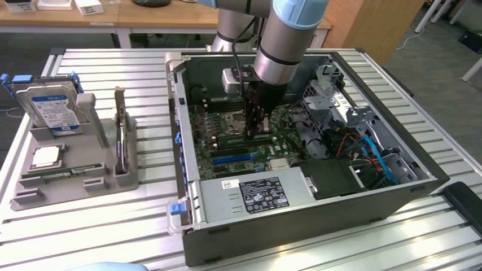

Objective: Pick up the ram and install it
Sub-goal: 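Insert the ram into the slot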

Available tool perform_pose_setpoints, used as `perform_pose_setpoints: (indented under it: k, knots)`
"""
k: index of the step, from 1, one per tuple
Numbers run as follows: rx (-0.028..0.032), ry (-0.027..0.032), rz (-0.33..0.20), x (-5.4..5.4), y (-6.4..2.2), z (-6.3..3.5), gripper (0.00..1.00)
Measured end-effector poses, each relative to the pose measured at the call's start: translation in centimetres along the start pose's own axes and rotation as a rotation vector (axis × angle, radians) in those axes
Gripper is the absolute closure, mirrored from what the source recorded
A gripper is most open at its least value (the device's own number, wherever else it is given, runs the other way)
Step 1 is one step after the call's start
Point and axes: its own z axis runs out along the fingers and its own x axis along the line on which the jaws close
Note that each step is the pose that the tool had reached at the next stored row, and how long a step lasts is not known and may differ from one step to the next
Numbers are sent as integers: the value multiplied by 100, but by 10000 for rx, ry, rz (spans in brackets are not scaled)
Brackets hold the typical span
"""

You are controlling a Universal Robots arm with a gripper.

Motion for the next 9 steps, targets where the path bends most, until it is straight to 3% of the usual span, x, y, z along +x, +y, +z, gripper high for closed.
perform_pose_setpoints:
  k: [9]
  knots:
    - [1, 17, 1, -1, 0, 14, 87]
